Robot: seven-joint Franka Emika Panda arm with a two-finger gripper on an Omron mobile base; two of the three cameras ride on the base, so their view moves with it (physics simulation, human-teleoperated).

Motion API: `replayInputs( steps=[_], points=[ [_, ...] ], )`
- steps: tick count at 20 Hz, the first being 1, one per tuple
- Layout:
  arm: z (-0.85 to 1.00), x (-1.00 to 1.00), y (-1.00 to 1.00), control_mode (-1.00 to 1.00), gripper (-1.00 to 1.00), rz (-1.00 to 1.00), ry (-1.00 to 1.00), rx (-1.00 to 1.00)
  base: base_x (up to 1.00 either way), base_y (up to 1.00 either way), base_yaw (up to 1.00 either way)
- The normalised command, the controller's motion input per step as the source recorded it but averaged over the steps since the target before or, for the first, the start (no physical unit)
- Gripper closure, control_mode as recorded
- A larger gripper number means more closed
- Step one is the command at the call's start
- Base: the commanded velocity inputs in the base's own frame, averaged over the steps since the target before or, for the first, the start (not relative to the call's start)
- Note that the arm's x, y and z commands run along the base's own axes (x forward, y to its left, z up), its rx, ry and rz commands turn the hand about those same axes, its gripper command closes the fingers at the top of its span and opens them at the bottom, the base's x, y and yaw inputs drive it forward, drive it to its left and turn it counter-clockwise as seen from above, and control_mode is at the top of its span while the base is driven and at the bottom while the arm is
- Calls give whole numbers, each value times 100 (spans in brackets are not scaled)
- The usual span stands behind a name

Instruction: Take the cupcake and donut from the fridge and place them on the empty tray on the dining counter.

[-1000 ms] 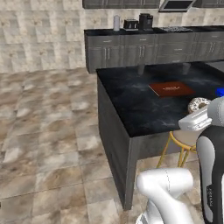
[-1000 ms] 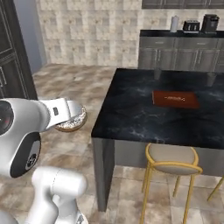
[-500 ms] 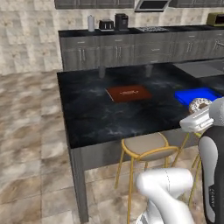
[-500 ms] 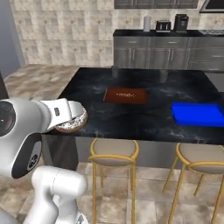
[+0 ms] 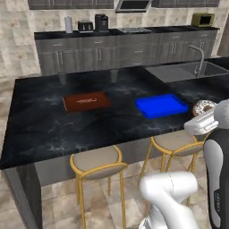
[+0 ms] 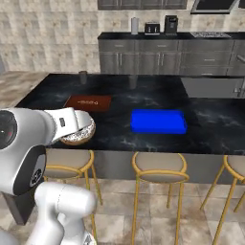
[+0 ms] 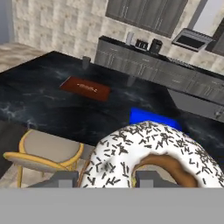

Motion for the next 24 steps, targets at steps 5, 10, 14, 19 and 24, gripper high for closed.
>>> replayInputs(
  steps=[5, 10, 14, 19, 24],
  points=[
    [0, 0, 0, 100, 100, 0, 0, 0, 30, -91, -7],
    [0, 0, 0, 100, 100, 0, 0, 0, 96, -1, 4],
    [0, 0, 0, 100, 100, 0, 0, 0, 100, 0, 12],
    [0, 0, 0, 100, 100, 0, 0, 0, 100, -4, 22],
    [0, 0, 0, 100, 100, 0, 0, 0, 100, -5, 38]
  ],
)
